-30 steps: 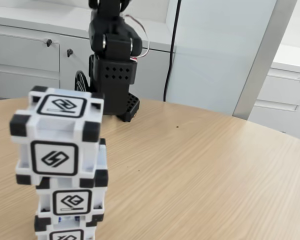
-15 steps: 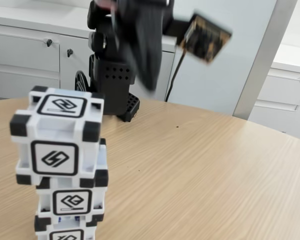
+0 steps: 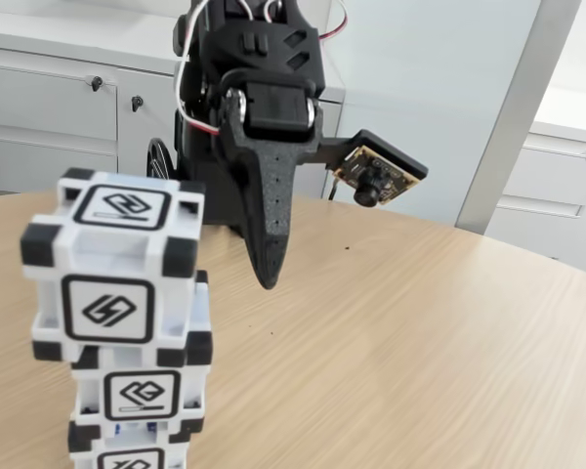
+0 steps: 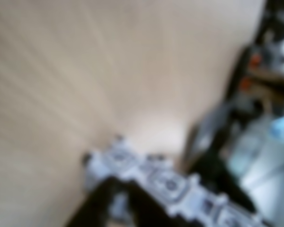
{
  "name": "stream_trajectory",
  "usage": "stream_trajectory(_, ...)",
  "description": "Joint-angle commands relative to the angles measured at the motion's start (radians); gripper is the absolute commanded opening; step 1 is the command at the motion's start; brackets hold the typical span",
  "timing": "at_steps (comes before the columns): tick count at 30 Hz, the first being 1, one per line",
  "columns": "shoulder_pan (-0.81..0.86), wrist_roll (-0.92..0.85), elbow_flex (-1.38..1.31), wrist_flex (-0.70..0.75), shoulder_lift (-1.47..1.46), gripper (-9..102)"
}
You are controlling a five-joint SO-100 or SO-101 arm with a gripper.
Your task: Stack cubes from left to right.
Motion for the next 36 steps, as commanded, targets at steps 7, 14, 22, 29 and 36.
stream_trajectory(7,0.008,-0.017,0.028,-0.009,-0.005,0)
stream_trajectory(14,0.009,-0.014,0.029,-0.011,0.011,0)
stream_trajectory(22,-0.002,-0.025,0.029,-0.012,0.011,0)
stream_trajectory(29,-0.005,-0.061,0.029,-0.012,0.011,0)
stream_trajectory(36,-0.005,-0.103,0.029,-0.012,0.011,0)
